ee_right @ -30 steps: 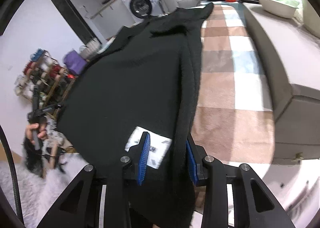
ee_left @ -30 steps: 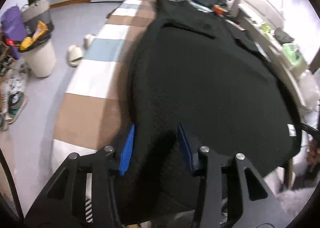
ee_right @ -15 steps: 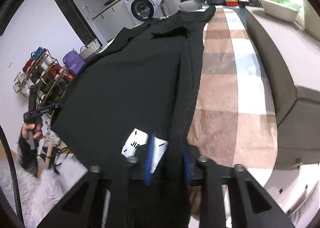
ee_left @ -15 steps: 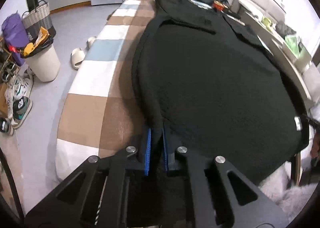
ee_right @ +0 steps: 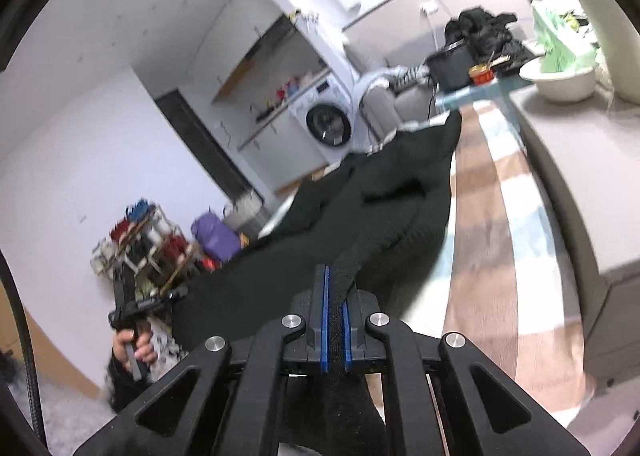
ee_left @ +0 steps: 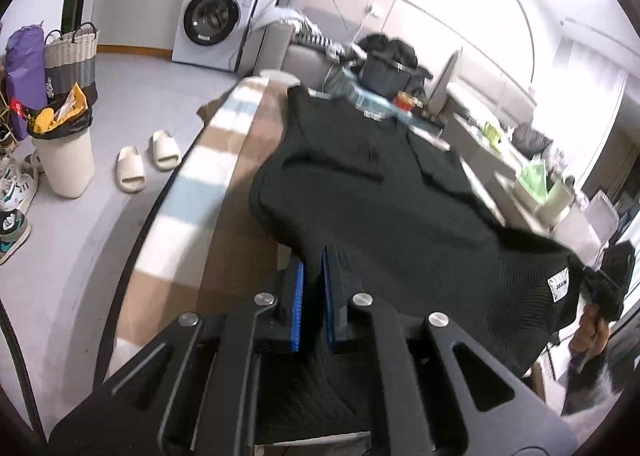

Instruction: Fold small clothes

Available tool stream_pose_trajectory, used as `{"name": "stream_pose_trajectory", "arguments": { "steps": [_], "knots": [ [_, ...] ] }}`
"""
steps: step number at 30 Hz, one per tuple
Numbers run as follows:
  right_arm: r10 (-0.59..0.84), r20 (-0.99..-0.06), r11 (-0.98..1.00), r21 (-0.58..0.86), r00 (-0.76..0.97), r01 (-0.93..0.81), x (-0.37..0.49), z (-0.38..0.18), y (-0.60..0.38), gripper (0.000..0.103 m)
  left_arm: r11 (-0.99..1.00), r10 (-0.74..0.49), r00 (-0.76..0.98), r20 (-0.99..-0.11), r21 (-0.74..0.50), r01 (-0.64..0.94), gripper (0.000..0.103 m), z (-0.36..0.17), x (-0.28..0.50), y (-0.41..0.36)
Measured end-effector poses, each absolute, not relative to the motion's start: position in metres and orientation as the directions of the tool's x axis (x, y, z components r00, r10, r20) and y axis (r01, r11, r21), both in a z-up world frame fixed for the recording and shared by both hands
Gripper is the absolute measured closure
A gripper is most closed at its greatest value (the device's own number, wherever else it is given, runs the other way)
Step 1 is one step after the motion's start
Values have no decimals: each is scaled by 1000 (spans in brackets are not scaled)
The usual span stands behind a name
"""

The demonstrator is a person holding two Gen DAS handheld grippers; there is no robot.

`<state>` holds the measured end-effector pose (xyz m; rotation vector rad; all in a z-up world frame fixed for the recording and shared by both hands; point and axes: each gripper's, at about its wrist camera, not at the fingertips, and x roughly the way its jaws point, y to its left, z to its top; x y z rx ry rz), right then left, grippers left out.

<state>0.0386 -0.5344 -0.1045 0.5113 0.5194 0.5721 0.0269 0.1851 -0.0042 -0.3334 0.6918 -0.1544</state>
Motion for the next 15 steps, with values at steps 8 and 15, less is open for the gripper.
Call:
{"name": "stream_pose_trajectory", "arguments": {
  "steps": [8, 15],
  "knots": [
    [656, -197, 642, 653, 729, -401, 48, -92, -545, 98, 900, -279, 831, -482, -433, 51, 98, 25, 21, 197],
    [692, -97, 579, 667, 716, -469, 27, -77, -557, 98, 909, -288, 873, -393, -399, 120, 103, 66, -10, 186]
  ]
}}
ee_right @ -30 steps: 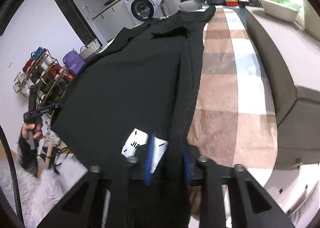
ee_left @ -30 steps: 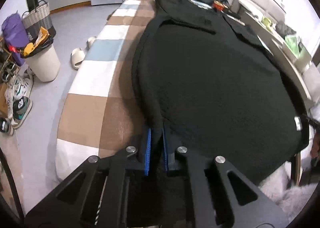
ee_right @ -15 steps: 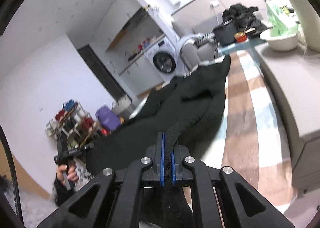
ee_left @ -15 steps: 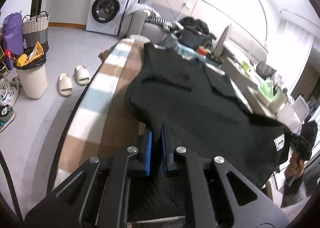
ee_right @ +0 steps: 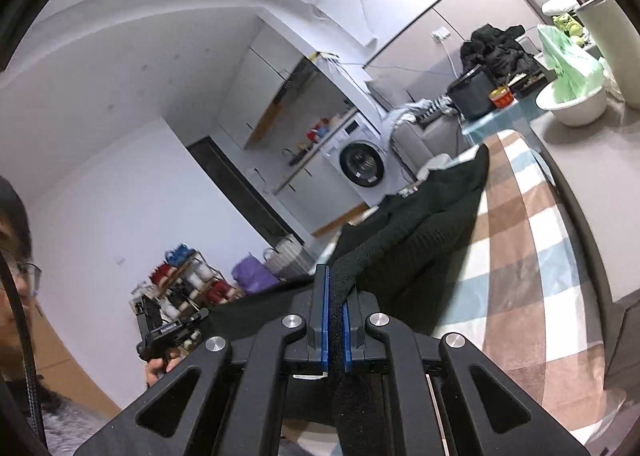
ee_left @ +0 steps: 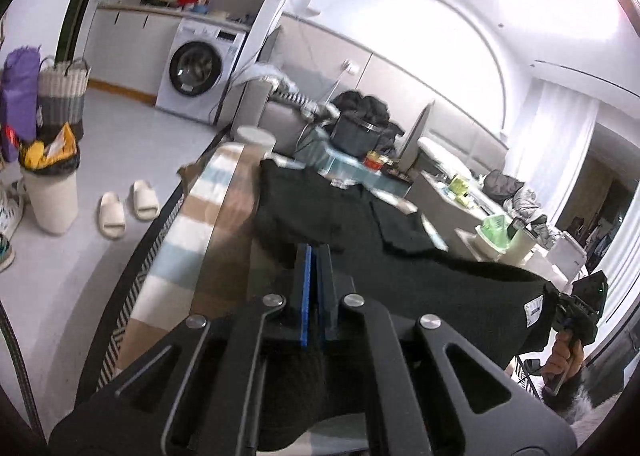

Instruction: Fold small clothes

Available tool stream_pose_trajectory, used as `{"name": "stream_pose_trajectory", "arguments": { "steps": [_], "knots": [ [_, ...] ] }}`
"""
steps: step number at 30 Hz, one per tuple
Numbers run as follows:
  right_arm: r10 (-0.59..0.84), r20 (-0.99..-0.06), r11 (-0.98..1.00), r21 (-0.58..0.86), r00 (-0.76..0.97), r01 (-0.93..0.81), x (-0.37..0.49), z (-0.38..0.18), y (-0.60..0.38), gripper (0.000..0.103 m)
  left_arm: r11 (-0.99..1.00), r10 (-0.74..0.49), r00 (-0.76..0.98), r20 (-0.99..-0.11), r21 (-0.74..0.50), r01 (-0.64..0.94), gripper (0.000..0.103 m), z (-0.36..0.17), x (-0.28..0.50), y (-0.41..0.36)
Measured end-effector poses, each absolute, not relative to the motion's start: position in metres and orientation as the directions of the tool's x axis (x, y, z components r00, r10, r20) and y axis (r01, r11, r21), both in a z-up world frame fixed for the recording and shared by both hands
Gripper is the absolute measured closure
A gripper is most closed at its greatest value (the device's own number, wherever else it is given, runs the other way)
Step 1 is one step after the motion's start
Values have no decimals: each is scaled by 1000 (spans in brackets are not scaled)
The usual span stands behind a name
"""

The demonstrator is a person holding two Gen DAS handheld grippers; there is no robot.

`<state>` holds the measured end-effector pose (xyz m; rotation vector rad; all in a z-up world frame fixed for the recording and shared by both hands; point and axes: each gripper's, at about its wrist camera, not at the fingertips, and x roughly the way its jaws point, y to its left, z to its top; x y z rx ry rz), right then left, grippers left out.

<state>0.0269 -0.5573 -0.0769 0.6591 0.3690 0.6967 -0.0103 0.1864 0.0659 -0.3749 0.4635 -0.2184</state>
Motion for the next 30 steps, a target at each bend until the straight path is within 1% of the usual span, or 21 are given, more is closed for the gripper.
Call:
{"name": "stream_pose_trajectory", "arguments": {
  "steps": [1, 3, 5, 8, 12, 13, 14, 15, 17, 18, 19, 20, 22, 23, 25, 27, 30],
  "knots": [
    [696, -82, 571, 666, 713, -481, 24, -74, -559, 98, 910, -288, 881, -374, -392, 132, 103, 72, -15, 186],
    [685, -93, 591, 651, 723, -476, 21, -71, -560, 98, 923, -274, 892, -360, -360, 139, 103, 82, -25, 184],
    [664, -156, 644, 616, 731, -454, 19, -71, -558, 98, 933, -256, 889, -380, -336, 125, 103, 84, -28, 185],
    [651, -249, 683, 605, 717, -410, 21, -86, -555, 98, 944, -238, 850, -470, -320, 87, 103, 69, -19, 185],
    [638, -340, 715, 595, 691, -367, 24, -100, -551, 98, 954, -226, 758, -612, -296, 45, 102, 31, -4, 183],
    [631, -374, 730, 584, 680, -356, 25, -102, -550, 98, 956, -225, 735, -639, -289, 40, 99, 20, 0, 183],
    [630, -390, 735, 580, 672, -353, 25, -103, -549, 97, 958, -226, 708, -669, -283, 38, 93, 6, 2, 182],
    [628, -418, 744, 570, 657, -348, 25, -107, -547, 97, 960, -225, 682, -696, -277, 35, 82, -6, 7, 181],
    [619, -457, 760, 555, 638, -340, 26, -111, -544, 93, 966, -206, 628, -750, -257, 9, 73, -32, 12, 179],
    [616, -476, 766, 548, 628, -335, 26, -113, -543, 91, 966, -210, 602, -770, -259, 5, 73, -44, 16, 178],
    [612, -488, 771, 544, 622, -331, 26, -115, -542, 86, 963, -227, 575, -786, -270, 11, 73, -53, 17, 177],
    [613, -500, 772, 544, 611, -328, 26, -117, -541, 76, 960, -239, 560, -793, -279, 16, 73, -61, 18, 176],
    [617, -524, 772, 548, 587, -321, 26, -122, -540, 64, 956, -263, 530, -806, -293, 30, 73, -70, 19, 174],
    [617, -532, 773, 548, 580, -321, 25, -124, -539, 61, 953, -278, 512, -813, -300, 41, 70, -74, 18, 172],
    [610, -553, 783, 533, 568, -321, 24, -127, -538, 60, 951, -293, 487, -823, -303, 61, 67, -78, 18, 170],
    [595, -586, 798, 511, 551, -318, 25, -130, -536, 59, 956, -283, 489, -825, -284, 74, 64, -78, 15, 167],
    [584, -626, 811, 484, 517, -329, 21, -137, -533, 59, 952, -301, 469, -830, -291, 96, 63, -75, 13, 164]
  ]
}}
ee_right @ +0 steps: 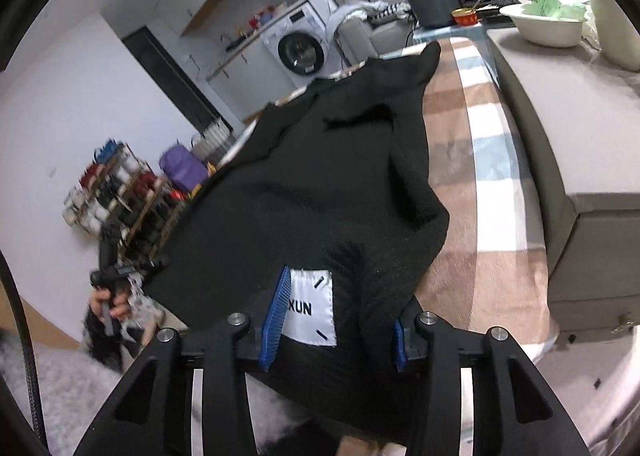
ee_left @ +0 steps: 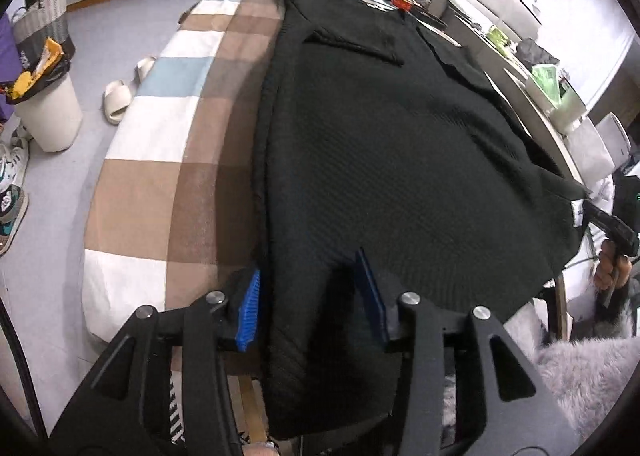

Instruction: Fold small clothes

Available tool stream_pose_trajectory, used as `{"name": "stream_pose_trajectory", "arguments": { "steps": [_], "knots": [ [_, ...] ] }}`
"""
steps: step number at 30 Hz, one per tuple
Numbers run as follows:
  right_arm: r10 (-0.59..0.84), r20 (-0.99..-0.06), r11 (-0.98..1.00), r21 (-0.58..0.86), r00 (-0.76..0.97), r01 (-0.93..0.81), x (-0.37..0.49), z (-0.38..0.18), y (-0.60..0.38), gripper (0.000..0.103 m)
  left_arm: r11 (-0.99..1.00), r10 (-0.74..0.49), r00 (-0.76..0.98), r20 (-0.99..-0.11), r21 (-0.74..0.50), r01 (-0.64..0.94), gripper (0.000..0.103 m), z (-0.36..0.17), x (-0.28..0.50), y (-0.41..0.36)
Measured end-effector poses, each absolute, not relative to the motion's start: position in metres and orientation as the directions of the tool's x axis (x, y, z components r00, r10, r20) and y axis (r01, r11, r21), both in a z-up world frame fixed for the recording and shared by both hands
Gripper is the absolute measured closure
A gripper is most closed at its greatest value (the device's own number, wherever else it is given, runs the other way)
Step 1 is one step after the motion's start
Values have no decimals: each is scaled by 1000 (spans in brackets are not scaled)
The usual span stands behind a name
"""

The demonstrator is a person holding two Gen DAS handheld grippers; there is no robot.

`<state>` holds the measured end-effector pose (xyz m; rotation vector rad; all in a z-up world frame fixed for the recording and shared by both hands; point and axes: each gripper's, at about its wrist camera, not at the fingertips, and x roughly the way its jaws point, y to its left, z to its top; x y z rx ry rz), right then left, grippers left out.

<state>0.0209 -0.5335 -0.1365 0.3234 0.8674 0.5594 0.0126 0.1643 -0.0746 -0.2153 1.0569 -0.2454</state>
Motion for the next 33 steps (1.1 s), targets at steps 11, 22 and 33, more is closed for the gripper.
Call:
{"name": "stream_pose_trajectory", "arguments": {
  "steps": [11, 22, 33],
  "knots": [
    [704, -488, 709, 512, 516, -485, 10, -133, -523, 94, 899, -424, 568, -706, -405, 168, 101, -40, 4, 163],
    [839, -271, 530, 598, 471, -601, -10, -97, -552, 95, 805, -568, 653, -502, -506, 311, 101, 18, -17, 177],
    [678, -270, 669, 612, 683, -422, 47, -97, -558, 95, 800, -499, 739, -453, -569, 191, 101, 13, 39, 212]
  ]
}}
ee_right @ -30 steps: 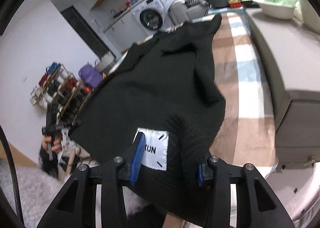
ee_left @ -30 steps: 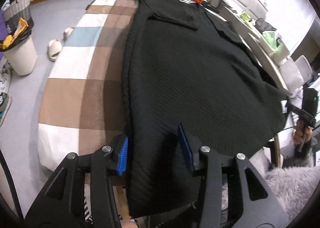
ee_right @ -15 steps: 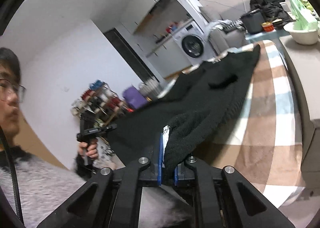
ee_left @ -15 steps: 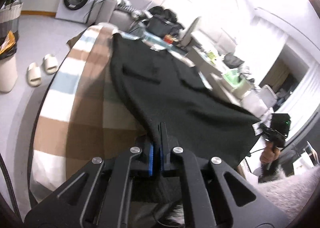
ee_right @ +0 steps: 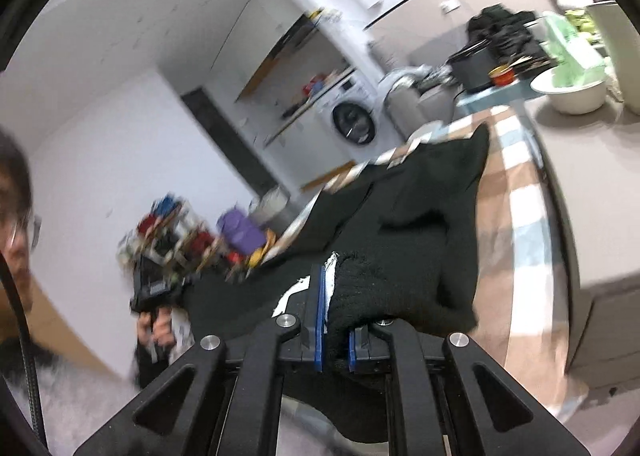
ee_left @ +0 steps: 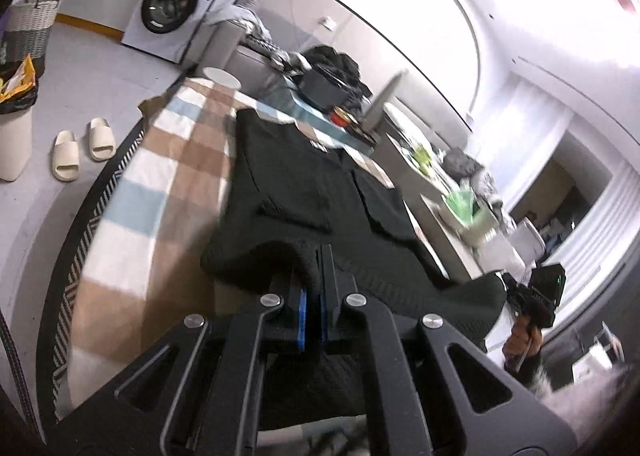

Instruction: Fold small clothes

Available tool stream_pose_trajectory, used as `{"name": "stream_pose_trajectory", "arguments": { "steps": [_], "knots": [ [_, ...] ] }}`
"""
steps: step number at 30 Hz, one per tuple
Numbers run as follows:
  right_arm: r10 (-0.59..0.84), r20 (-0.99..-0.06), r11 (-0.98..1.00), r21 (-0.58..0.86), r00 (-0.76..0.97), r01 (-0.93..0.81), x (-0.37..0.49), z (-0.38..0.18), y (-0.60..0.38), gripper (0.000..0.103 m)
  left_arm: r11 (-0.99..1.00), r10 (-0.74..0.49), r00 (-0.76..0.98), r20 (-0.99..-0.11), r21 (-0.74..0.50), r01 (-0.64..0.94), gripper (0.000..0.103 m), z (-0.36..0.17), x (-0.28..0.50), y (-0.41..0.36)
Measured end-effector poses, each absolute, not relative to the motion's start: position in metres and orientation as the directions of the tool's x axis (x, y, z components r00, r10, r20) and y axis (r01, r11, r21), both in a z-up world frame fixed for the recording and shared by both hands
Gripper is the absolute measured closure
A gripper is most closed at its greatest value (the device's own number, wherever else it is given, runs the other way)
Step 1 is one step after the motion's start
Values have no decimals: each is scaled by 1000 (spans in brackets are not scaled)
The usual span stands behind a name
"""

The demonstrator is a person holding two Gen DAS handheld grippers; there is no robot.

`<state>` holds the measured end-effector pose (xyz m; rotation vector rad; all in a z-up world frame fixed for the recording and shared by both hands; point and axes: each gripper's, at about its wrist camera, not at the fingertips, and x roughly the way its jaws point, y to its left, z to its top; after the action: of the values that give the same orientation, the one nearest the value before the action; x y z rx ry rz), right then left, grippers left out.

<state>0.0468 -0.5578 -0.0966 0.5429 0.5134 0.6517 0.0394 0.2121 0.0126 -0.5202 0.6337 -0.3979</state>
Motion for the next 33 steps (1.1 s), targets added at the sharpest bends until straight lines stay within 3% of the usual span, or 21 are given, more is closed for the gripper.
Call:
{"name": "stream_pose_trajectory", "arguments": {
  "steps": [6, 13, 15, 18, 20, 22, 28, 30, 33],
  "knots": [
    [502, -390, 793, 564, 772, -230, 119, -94, -551, 94, 812, -454, 753, -476, -569, 130, 101, 7, 120, 213],
    [356, -601, 877, 480, 716, -33, 198, -116, -541, 86, 870, -359, 683, -636, -493, -2, 97, -27, 207, 200],
    [336, -639, 894, 447, 692, -21, 200, -122, -542, 85, 892, -320, 669, -671, -451, -25, 80, -36, 210, 198],
    [298, -662, 917, 398, 688, -14, 182, -126, -548, 67, 902, -260, 687, -679, -424, -77, 51, -46, 198, 207],
    [229, -664, 935, 352, 712, 28, 165, -124, -558, 53, 890, -255, 693, -675, -444, -105, 48, -52, 187, 216],
    [193, -671, 940, 337, 716, 62, 151, -123, -569, 52, 881, -263, 682, -682, -458, -117, 47, -57, 176, 221],
    [301, -694, 912, 409, 654, 15, 122, -139, -571, 47, 862, -366, 639, -677, -505, -41, 46, -74, 159, 205],
    [285, -696, 927, 374, 659, -6, 118, -144, -561, 42, 869, -380, 620, -686, -495, -16, 39, -78, 160, 194],
    [261, -709, 943, 332, 655, -16, 121, -149, -546, 38, 890, -369, 610, -701, -456, 15, 38, -79, 166, 178]
  ]
}}
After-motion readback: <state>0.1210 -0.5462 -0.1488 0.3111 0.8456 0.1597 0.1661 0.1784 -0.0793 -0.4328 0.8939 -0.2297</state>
